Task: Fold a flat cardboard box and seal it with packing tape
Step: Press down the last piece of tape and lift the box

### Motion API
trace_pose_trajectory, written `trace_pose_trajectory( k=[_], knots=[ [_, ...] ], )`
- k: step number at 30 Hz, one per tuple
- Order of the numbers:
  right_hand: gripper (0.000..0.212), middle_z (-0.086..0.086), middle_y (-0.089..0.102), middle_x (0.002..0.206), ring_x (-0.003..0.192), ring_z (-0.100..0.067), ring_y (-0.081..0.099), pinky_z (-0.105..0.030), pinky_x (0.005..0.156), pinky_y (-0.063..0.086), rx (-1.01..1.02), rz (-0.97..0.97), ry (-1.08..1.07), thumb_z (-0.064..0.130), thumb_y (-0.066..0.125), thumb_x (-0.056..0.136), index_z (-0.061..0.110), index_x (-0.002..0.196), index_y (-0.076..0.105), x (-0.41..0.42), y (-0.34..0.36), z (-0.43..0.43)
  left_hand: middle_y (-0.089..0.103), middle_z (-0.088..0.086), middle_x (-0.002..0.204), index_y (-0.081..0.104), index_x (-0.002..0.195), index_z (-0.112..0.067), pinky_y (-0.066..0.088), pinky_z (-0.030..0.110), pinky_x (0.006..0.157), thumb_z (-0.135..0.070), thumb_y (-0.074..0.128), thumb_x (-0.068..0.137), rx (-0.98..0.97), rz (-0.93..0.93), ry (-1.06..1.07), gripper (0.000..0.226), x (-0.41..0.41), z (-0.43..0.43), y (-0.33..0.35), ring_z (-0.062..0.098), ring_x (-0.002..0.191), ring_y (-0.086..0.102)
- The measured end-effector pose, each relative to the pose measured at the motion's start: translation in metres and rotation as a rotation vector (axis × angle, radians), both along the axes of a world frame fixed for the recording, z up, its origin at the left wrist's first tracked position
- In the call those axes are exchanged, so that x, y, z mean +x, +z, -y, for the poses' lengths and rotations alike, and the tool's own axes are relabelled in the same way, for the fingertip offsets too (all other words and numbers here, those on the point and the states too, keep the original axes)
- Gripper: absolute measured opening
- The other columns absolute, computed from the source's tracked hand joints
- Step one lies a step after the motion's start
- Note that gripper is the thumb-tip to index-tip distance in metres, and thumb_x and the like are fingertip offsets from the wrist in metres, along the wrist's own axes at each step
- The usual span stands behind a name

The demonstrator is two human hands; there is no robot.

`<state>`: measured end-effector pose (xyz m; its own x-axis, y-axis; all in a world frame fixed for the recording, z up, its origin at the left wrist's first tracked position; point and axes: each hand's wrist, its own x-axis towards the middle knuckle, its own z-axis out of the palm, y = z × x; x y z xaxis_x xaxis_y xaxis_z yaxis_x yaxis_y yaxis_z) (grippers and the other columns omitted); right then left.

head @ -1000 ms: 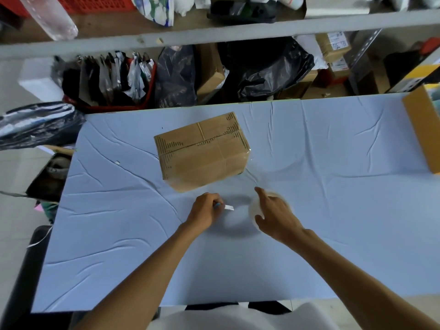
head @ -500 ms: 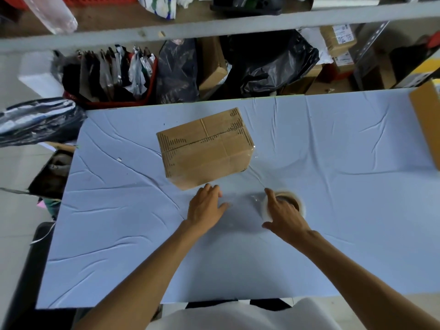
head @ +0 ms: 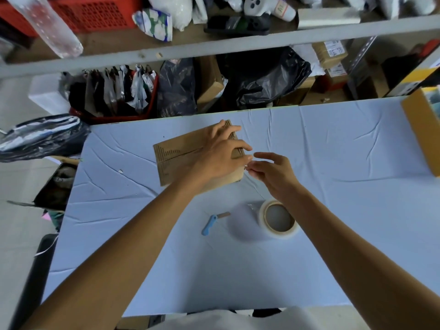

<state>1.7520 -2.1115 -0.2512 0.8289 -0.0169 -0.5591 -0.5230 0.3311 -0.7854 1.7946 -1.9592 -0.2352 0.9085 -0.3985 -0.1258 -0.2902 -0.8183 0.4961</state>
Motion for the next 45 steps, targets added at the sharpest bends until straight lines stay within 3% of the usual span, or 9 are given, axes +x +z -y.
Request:
trace_pose_trajectory(
  k=[14, 17, 21, 27, 31, 33, 36, 39, 45],
  knots=[
    [0.035, -0.005, 0.071, 0.066, 0.067, -0.017, 0.068, -0.023, 0.066, 0.055, -0.244, 0.253, -0.076, -0.016, 0.063, 0.076, -0.004, 0.107, 0.056, -0.008, -0.030, 0.001, 0.044, -0.003, 0.142, 0.063, 0.113, -0.026, 0.009, 0.038, 0.112, -0.032, 0.076, 0.070, 0.047, 0.232, 0.007, 0.046, -0.008, 0.000, -0.020, 0.029, 0.140, 0.020],
    [0.028, -0.009, 0.069, 0.071, 0.064, -0.016, 0.065, -0.022, 0.065, 0.052, -0.343, 0.259, -0.162, -0.011, 0.064, 0.077, -0.001, 0.102, 0.057, -0.010, -0.030, -0.007, 0.046, 0.000, 0.142, 0.055, 0.118, -0.019, 0.004, 0.033, 0.111, -0.038, 0.075, 0.067, 0.146, 0.318, 0.003, 0.058, -0.010, 0.006, -0.022, 0.027, 0.140, 0.028],
    [0.020, -0.004, 0.067, 0.091, 0.077, -0.013, 0.063, -0.005, 0.059, 0.042, -0.635, 0.246, -0.219, 0.004, 0.058, 0.086, 0.016, 0.101, 0.051, -0.026, -0.026, -0.025, 0.041, 0.001, 0.146, 0.053, 0.120, -0.019, 0.010, 0.042, 0.114, -0.043, 0.073, 0.068, 0.225, 0.353, -0.023, 0.061, -0.011, 0.010, -0.024, 0.027, 0.142, 0.025],
    [0.030, -0.001, 0.053, 0.117, 0.103, -0.013, 0.050, -0.025, 0.088, 0.042, -0.754, 0.270, -0.187, 0.006, 0.058, 0.089, 0.011, 0.117, 0.049, -0.037, -0.017, -0.034, 0.009, 0.006, 0.159, 0.031, 0.144, -0.014, 0.012, 0.046, 0.118, -0.048, 0.075, 0.071, 0.062, 0.191, -0.033, 0.092, -0.010, -0.002, -0.018, 0.027, 0.147, 0.004],
    [0.016, -0.002, 0.066, 0.095, 0.089, -0.015, 0.063, -0.006, 0.064, 0.044, -0.721, 0.229, -0.203, 0.007, 0.055, 0.088, 0.010, 0.102, 0.062, -0.037, -0.011, -0.023, 0.000, 0.014, 0.158, 0.014, 0.149, -0.017, -0.005, 0.056, 0.114, -0.067, 0.069, 0.064, 0.212, 0.239, 0.122, 0.113, -0.018, -0.022, -0.010, 0.035, 0.145, -0.004],
    [0.014, 0.001, 0.070, 0.087, 0.080, -0.009, 0.064, -0.004, 0.060, 0.042, -0.728, 0.229, -0.147, 0.008, 0.057, 0.087, 0.010, 0.096, 0.068, -0.037, -0.009, -0.022, -0.001, 0.014, 0.158, 0.011, 0.150, -0.019, 0.000, 0.056, 0.115, -0.067, 0.071, 0.063, 0.257, 0.165, 0.171, 0.116, -0.024, -0.037, -0.012, 0.039, 0.144, -0.004],
    [0.011, 0.006, 0.061, 0.066, 0.058, 0.003, 0.052, -0.011, 0.056, 0.039, -0.698, 0.241, -0.058, 0.012, 0.058, 0.087, 0.014, 0.082, 0.068, -0.033, -0.005, -0.027, 0.009, 0.012, 0.156, 0.016, 0.149, -0.021, 0.019, 0.053, 0.113, -0.057, 0.074, 0.067, 0.245, 0.129, 0.202, 0.107, -0.031, -0.048, -0.015, 0.040, 0.143, 0.005],
    [0.027, -0.006, 0.034, 0.052, 0.049, -0.007, 0.025, -0.022, 0.047, 0.023, -0.673, 0.309, 0.025, 0.010, 0.056, 0.088, 0.002, 0.063, 0.051, -0.028, -0.001, -0.034, 0.018, 0.009, 0.155, 0.023, 0.148, -0.024, 0.022, 0.048, 0.113, -0.047, 0.075, 0.070, 0.209, 0.205, 0.212, 0.097, -0.032, -0.052, -0.018, 0.038, 0.141, 0.014],
    [0.034, 0.001, 0.035, 0.049, 0.048, -0.014, 0.026, -0.023, 0.044, 0.021, -0.772, 0.313, 0.103, 0.014, 0.053, 0.090, 0.006, 0.058, 0.048, -0.018, 0.003, -0.040, 0.022, 0.005, 0.156, 0.027, 0.148, -0.027, 0.024, 0.047, 0.112, -0.046, 0.076, 0.070, 0.165, 0.237, 0.221, 0.094, -0.032, -0.057, -0.024, 0.034, 0.141, 0.018]
  ],
)
